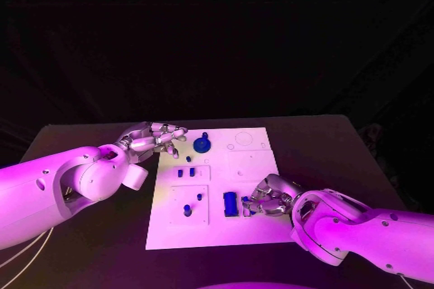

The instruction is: Assemble the parts on the task board

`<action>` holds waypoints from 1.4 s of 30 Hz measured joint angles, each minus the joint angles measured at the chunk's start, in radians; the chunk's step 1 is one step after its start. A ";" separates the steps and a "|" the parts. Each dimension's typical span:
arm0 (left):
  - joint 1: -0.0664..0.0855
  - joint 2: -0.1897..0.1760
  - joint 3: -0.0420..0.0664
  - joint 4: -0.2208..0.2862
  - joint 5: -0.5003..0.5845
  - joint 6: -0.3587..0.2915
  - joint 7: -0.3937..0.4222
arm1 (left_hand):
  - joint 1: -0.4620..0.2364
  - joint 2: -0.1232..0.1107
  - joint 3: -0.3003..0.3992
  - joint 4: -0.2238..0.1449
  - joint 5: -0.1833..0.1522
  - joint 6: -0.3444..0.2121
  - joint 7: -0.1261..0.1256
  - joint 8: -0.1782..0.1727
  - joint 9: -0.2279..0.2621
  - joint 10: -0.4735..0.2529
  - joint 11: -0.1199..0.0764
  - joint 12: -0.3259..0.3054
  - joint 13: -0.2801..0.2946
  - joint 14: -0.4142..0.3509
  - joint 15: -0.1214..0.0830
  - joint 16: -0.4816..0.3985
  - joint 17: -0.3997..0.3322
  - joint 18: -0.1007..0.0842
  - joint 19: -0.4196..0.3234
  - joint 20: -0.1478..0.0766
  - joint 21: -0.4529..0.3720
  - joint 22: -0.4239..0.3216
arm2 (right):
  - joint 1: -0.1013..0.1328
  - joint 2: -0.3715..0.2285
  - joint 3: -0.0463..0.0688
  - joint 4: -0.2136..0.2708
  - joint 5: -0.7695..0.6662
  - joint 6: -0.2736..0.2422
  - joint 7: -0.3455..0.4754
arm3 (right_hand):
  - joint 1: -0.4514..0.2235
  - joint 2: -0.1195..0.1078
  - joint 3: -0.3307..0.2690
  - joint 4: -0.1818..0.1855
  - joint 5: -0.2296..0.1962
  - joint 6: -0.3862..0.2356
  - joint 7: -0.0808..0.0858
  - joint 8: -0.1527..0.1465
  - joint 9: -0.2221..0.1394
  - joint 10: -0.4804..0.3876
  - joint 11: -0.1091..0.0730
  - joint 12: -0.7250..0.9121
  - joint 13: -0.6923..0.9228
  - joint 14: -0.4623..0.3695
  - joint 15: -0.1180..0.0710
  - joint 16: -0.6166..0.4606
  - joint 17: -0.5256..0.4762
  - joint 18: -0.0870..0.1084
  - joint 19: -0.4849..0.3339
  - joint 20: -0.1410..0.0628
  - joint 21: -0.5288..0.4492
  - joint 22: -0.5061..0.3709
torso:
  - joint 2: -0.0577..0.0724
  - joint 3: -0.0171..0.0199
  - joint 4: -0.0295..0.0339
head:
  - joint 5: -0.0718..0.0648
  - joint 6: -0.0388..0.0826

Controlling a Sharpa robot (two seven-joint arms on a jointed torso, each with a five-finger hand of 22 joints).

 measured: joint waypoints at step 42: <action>0.000 -0.002 0.000 0.000 0.000 0.001 -0.002 | 0.000 0.000 0.000 0.000 0.000 0.000 0.000 0.000 0.000 -0.004 -0.004 0.000 0.000 0.000 0.000 0.000 0.000 0.000 0.001 0.001 0.000 0.000 | -0.001 -0.004 -0.001 0.010 -0.023 0.036 0.001 | -0.099 0.017 -0.185 0.085 -0.059 0.007 -0.007 0.015 0.017 0.001 -0.001 0.004 0.000 0.000 0.000 -0.008 0.001 0.000 0.000 0.000 -0.004 0.000 | 0.000 0.0007 -0.0006 | 0.006 -0.001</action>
